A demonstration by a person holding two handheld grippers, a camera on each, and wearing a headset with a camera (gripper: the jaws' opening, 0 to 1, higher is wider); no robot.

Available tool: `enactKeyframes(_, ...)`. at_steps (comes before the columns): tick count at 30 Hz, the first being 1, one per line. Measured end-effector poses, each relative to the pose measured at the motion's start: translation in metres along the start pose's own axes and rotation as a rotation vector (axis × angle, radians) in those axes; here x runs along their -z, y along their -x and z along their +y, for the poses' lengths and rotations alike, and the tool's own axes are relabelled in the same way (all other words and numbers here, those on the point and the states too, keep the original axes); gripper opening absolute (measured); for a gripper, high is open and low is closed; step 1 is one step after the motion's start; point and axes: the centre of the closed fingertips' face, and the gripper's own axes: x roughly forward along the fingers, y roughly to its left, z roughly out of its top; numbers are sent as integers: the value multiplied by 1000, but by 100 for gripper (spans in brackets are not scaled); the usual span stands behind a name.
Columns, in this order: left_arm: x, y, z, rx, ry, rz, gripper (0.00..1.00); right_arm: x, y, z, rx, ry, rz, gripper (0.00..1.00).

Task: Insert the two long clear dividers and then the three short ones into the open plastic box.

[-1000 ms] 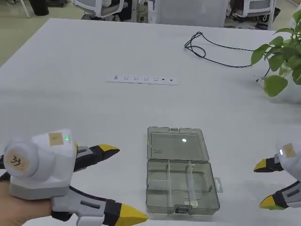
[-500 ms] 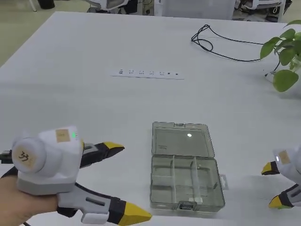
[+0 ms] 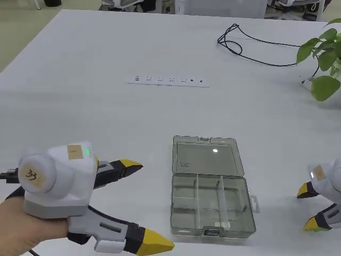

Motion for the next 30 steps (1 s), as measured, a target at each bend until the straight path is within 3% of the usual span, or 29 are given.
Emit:
enactKeyframes(5, -1, -1, -1, 5, 0, -1, 100, 1, 0, -2, 2, 7, 0, 33)
enactKeyframes(18, -3, 1, -3, 6, 0, -5, 99, -3, 1, 0, 25, -9, -14, 33)
enactKeyframes(25, -6, 1, -3, 12, 7, -11, 98, -18, 16, 4, 70, -9, -59, 33)
enactKeyframes(30, -15, -1, -2, 22, 23, -29, 97, -36, 38, 7, 130, -13, -111, 33)
